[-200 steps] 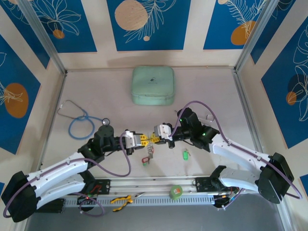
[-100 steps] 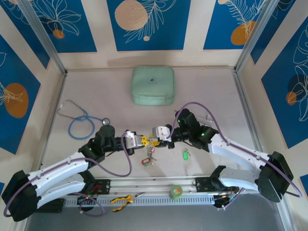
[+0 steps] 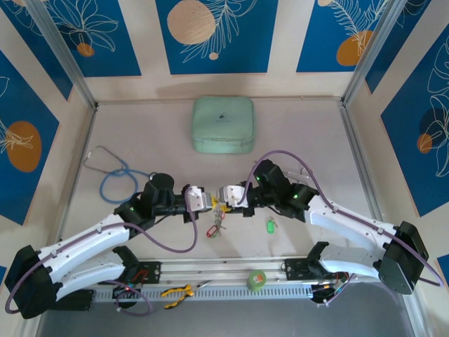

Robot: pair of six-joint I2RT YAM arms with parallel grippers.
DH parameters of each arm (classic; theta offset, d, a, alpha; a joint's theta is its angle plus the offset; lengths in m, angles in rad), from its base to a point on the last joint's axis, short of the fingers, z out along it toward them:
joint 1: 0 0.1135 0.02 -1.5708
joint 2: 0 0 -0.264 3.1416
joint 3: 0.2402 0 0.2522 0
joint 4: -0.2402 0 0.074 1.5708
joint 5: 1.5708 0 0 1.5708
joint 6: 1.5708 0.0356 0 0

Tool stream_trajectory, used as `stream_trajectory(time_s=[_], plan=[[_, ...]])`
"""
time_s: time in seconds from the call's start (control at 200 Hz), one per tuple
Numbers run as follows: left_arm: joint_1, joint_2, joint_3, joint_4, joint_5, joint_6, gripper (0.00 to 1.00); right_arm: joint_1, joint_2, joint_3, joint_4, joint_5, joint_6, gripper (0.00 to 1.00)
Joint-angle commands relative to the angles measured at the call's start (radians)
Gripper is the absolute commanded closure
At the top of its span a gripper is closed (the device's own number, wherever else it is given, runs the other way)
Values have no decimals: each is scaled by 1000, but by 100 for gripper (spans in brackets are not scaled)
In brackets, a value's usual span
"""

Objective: Put the keys on the keyring

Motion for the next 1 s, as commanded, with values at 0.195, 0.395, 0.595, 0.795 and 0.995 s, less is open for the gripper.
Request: stream_trajectory(time_s=[0.195,0.395,0.595,0.795,0.995], plan=[[-10,5,39,-23,2,15,100,11,-9,28,-19,20,-3,86],[-10,-4,33,-12,4,9,100,15,11,29,-16,34,-6,89],[-10,-9,19,22,-1,-8,95,19,16,36,-14,3,5,100],[-9,5,7,52,-1,-14,84,31,18,27,35,-32,42,100],[-9,1,-1,62,3,-13,86,36,21,21,62,-41,61,100]])
